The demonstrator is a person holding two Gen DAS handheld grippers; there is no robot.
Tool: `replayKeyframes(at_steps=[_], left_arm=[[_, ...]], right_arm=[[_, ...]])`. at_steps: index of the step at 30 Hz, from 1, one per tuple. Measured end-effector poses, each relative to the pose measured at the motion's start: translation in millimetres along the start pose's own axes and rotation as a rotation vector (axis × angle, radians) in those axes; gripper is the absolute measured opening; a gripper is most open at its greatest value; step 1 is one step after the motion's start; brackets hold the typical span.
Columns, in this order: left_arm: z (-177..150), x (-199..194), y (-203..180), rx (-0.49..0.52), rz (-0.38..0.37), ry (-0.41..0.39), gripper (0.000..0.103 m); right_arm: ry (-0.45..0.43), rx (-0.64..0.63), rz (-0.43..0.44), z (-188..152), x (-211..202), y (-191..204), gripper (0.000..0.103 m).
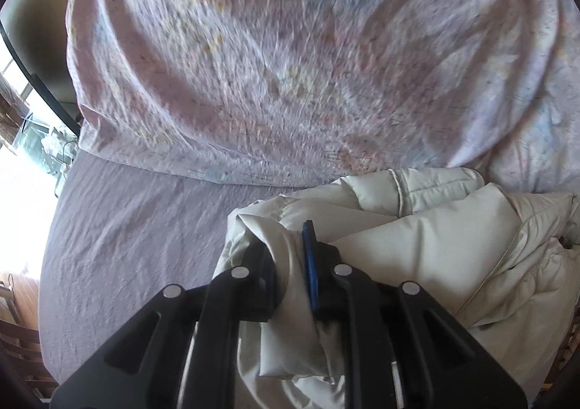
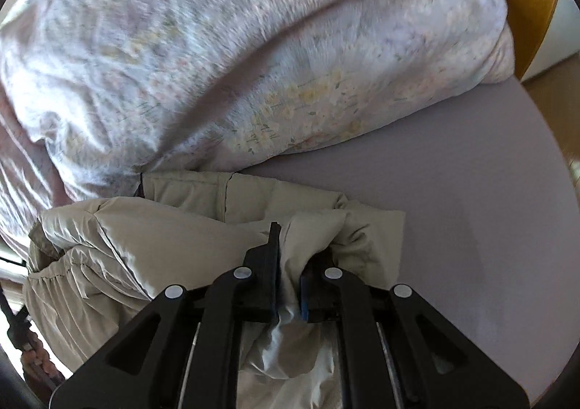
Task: Fold large clothes
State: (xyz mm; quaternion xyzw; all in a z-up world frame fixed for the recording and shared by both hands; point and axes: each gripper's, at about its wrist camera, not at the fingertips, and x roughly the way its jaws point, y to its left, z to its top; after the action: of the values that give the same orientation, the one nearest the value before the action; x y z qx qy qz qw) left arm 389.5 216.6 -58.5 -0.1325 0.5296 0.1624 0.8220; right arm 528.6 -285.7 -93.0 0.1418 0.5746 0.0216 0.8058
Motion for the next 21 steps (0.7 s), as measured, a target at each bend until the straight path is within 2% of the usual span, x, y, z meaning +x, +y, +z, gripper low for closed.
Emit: replayKeyframes(at_steps=[4,9,12,13,14,15,16,21], left_arm=[[5.3,10.7,-1.0,-0.012,-0.011,0.015,0.018],[8.8,4.0,3.1,-0.023,-0.056,0.017,0.028],[8.2,-9.5,6.8,-0.027,-0.075,-0.001,0.039],[7.4,-15.8,6.8,-0.025,-0.076,-0.015,0.051],[6.4,-24.7,6.1,-0.017,-0.056,-0.044,0.073],[5.0,-33.6,5.1,-0.008,-0.030,-0.077,0.082],[3.2,-43.8,4.0,0.005,-0.019,-0.114,0.086],[-10.8,-76.9,0.0,0.038,-0.073,-0.164,0.086]], right_arm=[[0.034,0.041,0.032,6.5,5.9,-5.5,0.010],[0.021,0.073,0.092,10.8,-16.2,-16.1,0.012],[0.000,0.067,0.111,9.7,-34.6,-16.0,0.014],[-0.014,0.059,0.117,8.3,-43.9,-17.8,0.016],[-0.027,0.049,0.122,6.5,-52.7,-18.3,0.017],[-0.035,0.042,0.124,4.4,-59.3,-17.0,0.017],[-0.046,0.031,0.121,2.4,-66.9,-14.9,0.018],[-0.088,0.024,0.124,-2.6,-93.7,-14.5,0.021]])
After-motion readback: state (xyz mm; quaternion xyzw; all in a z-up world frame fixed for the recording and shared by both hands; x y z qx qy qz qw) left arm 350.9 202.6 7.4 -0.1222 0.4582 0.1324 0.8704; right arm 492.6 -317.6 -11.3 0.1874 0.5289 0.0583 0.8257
